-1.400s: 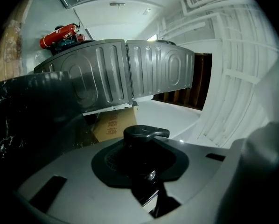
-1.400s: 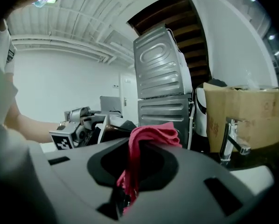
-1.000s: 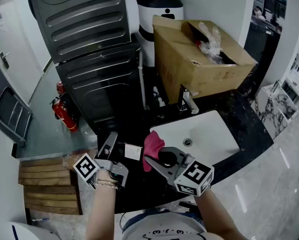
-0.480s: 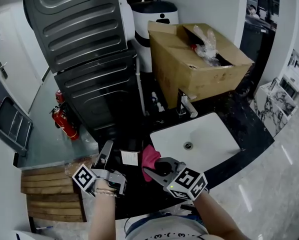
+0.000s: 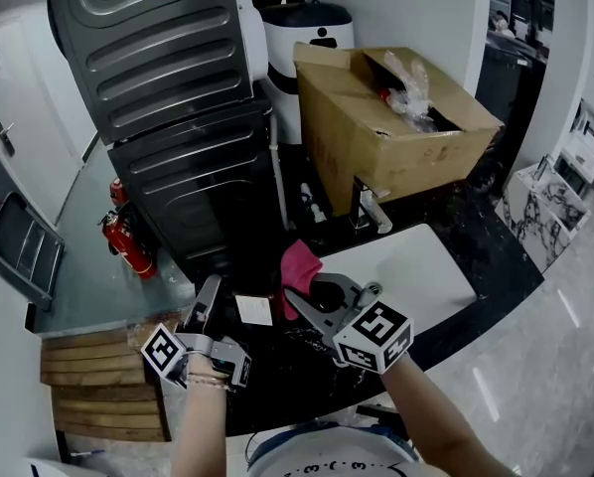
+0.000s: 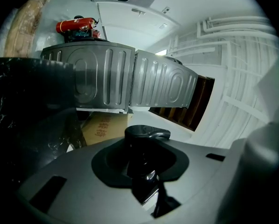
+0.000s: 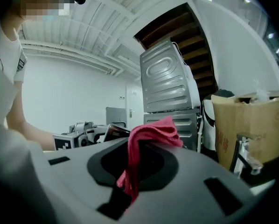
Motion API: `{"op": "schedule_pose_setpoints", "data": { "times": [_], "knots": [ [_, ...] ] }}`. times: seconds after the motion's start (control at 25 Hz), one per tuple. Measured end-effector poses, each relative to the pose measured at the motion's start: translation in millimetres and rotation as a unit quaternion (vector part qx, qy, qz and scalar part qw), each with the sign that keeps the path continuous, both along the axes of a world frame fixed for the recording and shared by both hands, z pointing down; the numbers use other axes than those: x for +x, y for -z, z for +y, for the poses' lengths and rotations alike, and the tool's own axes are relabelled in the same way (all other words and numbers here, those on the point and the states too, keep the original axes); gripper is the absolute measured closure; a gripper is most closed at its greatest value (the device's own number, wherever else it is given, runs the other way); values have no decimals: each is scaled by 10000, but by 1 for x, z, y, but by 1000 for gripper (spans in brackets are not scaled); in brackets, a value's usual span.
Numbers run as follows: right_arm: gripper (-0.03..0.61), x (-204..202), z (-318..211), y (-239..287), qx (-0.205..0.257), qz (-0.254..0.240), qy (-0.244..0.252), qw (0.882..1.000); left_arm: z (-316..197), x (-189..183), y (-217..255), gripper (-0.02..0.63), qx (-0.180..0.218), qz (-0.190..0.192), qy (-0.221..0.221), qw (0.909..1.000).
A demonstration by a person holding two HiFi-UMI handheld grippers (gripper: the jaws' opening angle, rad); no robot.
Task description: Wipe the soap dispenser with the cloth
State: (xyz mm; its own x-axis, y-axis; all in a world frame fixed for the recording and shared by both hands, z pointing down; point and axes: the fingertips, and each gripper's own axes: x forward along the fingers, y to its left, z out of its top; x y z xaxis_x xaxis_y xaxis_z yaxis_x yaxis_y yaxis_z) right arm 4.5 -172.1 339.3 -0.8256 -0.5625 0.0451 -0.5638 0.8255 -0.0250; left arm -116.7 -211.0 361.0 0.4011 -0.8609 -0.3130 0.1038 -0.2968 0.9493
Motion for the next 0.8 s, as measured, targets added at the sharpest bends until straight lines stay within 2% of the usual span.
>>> {"op": "schedule_pose_setpoints", "data": {
  "times": [0.16,0.4,0.64,0.72,0.8],
  "knots": [
    [528,-11,13,-18,-128,190,159,9996,-5,-6,-1,509,-26,0,93,10000],
    [528,-28,43,2,210,-85,615,9979,-13,-14,-4,508,-54,234,197,9995],
    [529,-34,58,-1,205,-81,1068,9940,-17,-17,-9,506,-39,252,267,9993],
    [528,-27,57,-2,226,-19,1038,9943,-18,-18,-7,506,70,154,318,9994],
    [528,-13,47,-4,141,-44,795,9967,-21,-20,-6,508,184,-29,403,9990]
  ]
}}
